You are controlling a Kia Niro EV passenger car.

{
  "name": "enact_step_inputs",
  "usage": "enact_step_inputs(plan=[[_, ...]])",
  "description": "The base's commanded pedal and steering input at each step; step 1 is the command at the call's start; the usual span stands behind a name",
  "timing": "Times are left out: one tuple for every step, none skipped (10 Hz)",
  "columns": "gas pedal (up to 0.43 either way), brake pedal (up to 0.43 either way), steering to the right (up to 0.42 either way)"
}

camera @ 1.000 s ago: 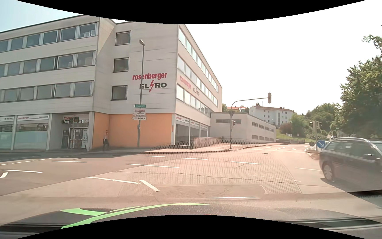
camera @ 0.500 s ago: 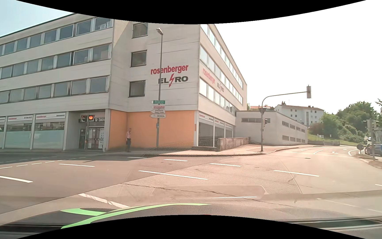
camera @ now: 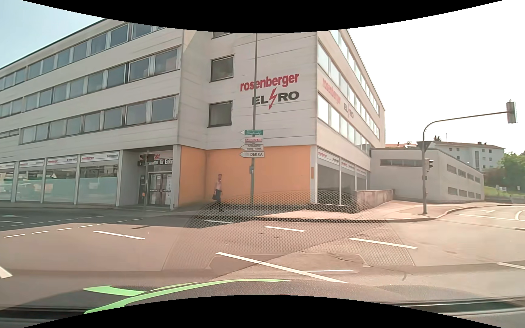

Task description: Follow the waypoints while adhering to traffic rules and regulations

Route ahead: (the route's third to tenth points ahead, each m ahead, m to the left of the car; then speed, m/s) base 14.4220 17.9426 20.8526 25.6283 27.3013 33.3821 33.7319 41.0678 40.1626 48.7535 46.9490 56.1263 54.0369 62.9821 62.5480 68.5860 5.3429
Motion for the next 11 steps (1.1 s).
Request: enact_step_inputs(plan=[[0.118,0.0,-0.256],[0.118,0.0,-0.259],[0.118,0.0,-0.26],[0.118,0.0,-0.268],[0.118,0.0,-0.275],[0.118,0.0,-0.282],[0.118,0.0,-0.283],[0.118,0.0,-0.284],[0.118,0.0,-0.284],[0.118,0.0,-0.284],[0.118,0.0,-0.284]])
